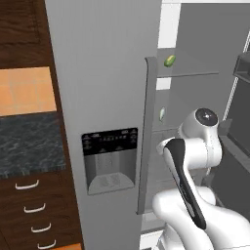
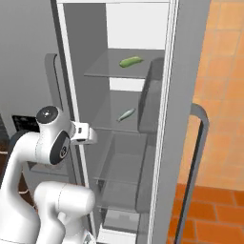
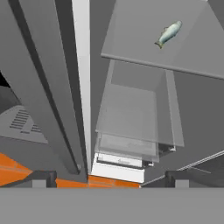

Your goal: Place one corn and one fish in each tupperware on the nearby counter, to pack two identical lunches.

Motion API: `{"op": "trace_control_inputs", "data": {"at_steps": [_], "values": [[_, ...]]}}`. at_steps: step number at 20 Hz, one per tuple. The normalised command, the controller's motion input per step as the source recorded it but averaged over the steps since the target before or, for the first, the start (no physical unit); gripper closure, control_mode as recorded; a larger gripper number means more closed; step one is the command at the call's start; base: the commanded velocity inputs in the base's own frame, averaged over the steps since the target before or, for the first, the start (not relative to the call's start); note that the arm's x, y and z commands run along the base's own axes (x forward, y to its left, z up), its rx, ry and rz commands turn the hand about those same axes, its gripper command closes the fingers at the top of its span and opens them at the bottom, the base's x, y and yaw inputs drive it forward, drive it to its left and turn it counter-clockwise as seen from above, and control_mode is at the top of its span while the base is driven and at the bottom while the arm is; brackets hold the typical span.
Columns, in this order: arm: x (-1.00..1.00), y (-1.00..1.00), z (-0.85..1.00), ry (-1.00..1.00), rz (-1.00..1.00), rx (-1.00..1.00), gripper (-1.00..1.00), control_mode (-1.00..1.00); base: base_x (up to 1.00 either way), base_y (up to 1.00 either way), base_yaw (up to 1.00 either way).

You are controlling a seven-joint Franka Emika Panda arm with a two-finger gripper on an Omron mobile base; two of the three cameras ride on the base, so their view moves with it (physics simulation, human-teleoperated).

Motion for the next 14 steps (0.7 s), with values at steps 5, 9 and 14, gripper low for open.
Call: {"op": "trace_control_inputs", "data": {"at_steps": [5, 9, 14], "values": [[0.00, 0.00, 0.00, 0.00, 0.00, 0.00, -1.00, 1.00, 0.00, -0.46, 0.00], [0.00, 0.00, 0.00, 0.00, 0.00, 0.00, -1.00, 1.00, 0.00, -0.42, 0.00], [0.00, 0.00, 0.00, 0.00, 0.00, 0.00, -1.00, 1.00, 0.04, -0.18, 0.00]]}}
